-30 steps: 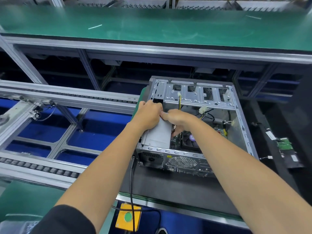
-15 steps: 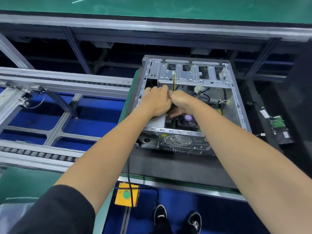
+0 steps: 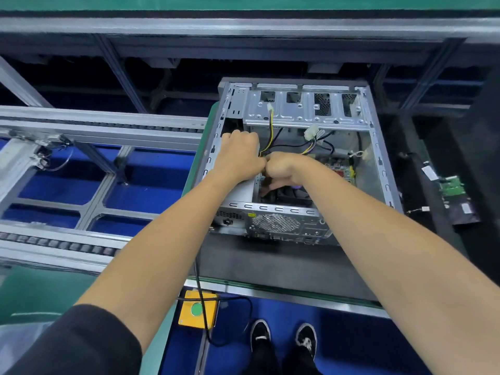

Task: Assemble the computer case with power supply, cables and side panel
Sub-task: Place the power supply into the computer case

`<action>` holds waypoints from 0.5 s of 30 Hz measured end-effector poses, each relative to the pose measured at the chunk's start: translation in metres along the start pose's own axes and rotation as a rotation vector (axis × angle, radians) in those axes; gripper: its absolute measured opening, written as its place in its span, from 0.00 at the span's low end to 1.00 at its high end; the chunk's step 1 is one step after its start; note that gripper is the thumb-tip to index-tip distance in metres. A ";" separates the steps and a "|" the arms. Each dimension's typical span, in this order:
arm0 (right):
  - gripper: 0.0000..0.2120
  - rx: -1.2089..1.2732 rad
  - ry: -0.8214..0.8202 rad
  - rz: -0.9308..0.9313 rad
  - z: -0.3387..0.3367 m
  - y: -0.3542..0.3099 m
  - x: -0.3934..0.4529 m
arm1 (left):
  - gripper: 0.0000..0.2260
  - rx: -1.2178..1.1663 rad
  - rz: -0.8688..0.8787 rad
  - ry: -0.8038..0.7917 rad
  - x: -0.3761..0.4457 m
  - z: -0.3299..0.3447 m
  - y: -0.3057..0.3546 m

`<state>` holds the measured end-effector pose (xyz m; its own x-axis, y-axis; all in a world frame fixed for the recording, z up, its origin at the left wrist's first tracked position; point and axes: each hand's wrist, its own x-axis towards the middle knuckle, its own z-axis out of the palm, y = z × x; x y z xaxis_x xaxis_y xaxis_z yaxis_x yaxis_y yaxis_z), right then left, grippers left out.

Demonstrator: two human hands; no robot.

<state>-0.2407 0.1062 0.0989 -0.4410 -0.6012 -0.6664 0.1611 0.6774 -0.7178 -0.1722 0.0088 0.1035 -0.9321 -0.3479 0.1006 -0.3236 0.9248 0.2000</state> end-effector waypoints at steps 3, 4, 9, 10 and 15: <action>0.15 0.127 -0.036 0.027 -0.005 0.003 0.004 | 0.11 -0.022 0.013 -0.002 0.002 0.001 -0.001; 0.13 0.184 -0.037 0.026 -0.007 0.000 0.005 | 0.11 -0.027 0.017 0.000 0.003 0.001 -0.002; 0.18 0.359 -0.211 0.054 -0.011 -0.003 0.009 | 0.09 -0.096 0.010 -0.009 0.006 0.002 -0.003; 0.20 0.375 -0.235 0.065 -0.012 -0.002 0.010 | 0.09 -0.111 0.006 -0.006 0.006 0.002 -0.004; 0.35 0.403 -0.300 0.114 -0.009 0.005 0.017 | 0.11 -0.203 -0.022 0.006 0.011 0.007 -0.007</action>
<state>-0.2556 0.1035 0.0861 -0.1381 -0.6684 -0.7308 0.5465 0.5640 -0.6191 -0.1809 -0.0007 0.0962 -0.9241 -0.3691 0.0996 -0.3039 0.8673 0.3942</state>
